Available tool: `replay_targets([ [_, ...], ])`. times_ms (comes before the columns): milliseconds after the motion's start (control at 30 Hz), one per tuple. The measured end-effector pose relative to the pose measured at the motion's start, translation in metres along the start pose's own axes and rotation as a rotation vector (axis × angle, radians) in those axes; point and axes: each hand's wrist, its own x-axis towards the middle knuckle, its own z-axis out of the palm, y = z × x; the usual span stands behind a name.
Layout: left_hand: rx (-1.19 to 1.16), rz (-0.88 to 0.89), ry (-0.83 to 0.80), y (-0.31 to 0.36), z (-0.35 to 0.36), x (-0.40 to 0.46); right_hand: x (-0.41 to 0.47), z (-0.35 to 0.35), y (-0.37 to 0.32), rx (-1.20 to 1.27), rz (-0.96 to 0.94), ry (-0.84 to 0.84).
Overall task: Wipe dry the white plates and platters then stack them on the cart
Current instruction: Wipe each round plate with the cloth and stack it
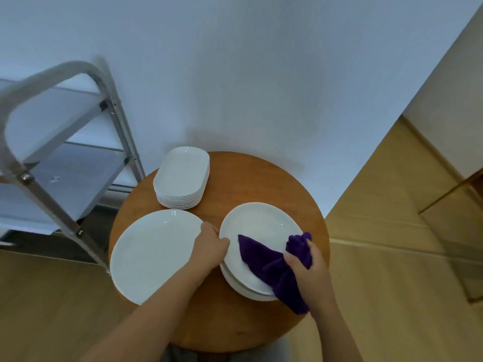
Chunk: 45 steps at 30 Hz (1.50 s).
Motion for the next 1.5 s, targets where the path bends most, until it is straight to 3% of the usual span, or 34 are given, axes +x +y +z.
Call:
replay_targets([
  [100, -0.270, -0.106, -0.079, 0.006, 0.004, -0.004, -0.002, -0.001, -0.002, -0.150, -0.020, -0.311],
  [167, -0.348, -0.115, -0.099, 0.013, 0.006, -0.007, 0.001, 0.001, -0.002, -0.327, -0.076, -0.374],
  [267, -0.422, -0.093, -0.071, 0.022, 0.007, -0.011, 0.009, 0.014, 0.002, -0.650, -0.176, -0.311],
  [367, -0.612, -0.187, -0.141, 0.025, 0.007, -0.017, 0.010, 0.033, 0.005, -0.794, -0.294, -0.225],
  [500, -0.804, -0.290, -0.214, 0.025, 0.005, -0.023, 0.004, 0.046, 0.008, -0.826, -0.563, -0.276],
  [633, -0.782, -0.286, -0.158, 0.027, -0.001, -0.026, -0.002, 0.060, -0.003, -0.878, -0.747, -0.362],
  [833, -0.849, -0.269, -0.190, 0.027, -0.024, -0.040, -0.006, 0.077, -0.036, -0.964, -1.061, -0.053],
  [1000, -0.847, -0.126, -0.157, 0.028, -0.041, -0.054, 0.018, 0.061, -0.060, -0.973, -1.274, -0.078],
  [1300, -1.041, 0.020, -0.014, 0.022, -0.066, -0.072, 0.026, 0.021, -0.083, -1.155, -1.129, -0.007],
  [1400, -1.039, 0.008, 0.043, 0.023, -0.072, -0.073, 0.000, 0.027, -0.061, -1.148, -0.923, -0.007],
  [1500, -1.024, 0.008, 0.072, 0.022, -0.068, -0.075, -0.023, 0.041, -0.042, -1.053, -0.694, -0.142],
])
